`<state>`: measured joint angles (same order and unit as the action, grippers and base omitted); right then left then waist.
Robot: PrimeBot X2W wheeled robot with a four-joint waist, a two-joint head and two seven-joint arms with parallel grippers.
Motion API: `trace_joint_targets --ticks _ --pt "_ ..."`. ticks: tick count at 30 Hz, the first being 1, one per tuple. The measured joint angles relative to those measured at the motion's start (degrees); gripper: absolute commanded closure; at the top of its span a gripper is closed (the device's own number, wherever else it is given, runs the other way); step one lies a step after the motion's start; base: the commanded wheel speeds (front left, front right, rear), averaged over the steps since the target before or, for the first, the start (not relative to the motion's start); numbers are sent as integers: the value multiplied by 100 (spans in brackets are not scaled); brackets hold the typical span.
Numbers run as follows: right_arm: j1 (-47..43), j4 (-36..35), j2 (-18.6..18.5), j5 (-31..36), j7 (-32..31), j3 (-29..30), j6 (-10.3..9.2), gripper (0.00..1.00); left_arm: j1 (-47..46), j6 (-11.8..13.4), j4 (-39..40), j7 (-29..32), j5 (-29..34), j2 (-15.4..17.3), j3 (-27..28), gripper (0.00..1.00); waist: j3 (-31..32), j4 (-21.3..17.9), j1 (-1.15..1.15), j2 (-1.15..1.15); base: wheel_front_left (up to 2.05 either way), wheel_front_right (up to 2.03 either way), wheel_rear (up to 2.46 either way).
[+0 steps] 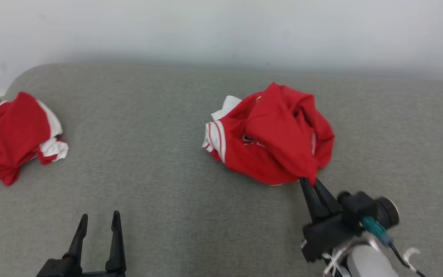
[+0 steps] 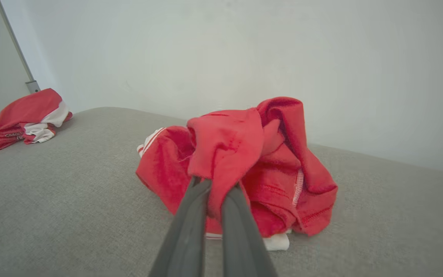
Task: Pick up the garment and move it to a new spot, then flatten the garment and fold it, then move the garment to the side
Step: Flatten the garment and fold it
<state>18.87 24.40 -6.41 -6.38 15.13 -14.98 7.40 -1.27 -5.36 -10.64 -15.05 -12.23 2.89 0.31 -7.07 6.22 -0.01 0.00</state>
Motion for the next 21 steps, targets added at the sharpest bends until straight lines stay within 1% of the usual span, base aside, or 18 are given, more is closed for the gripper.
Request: trace_joint_targets --ticks 5,9,14,17,21 --pt "-845 -757 -140 -53 1 242 0 100 4 -26 -1 0 18 0 41 0 105 -329 0 0 0 0 0" --pt "-1486 -1307 -196 -46 1 592 0 100 37 -46 2 0 24 -1 47 0 183 -553 0 0 0 0 0" --pt "-2303 -1816 -328 -14 -109 1058 0 100 114 -69 -11 0 55 -1 58 0 250 -753 0 0 0 0 0" --pt "-2700 -1842 -391 -87 -231 1239 0 100 109 -73 -12 0 55 -1 49 0 241 -816 0 0 0 0 0" --pt "-2898 -1539 -469 -144 -246 1240 0 100 102 -83 -45 0 57 -1 49 0 207 -867 0 0 0 0 0"
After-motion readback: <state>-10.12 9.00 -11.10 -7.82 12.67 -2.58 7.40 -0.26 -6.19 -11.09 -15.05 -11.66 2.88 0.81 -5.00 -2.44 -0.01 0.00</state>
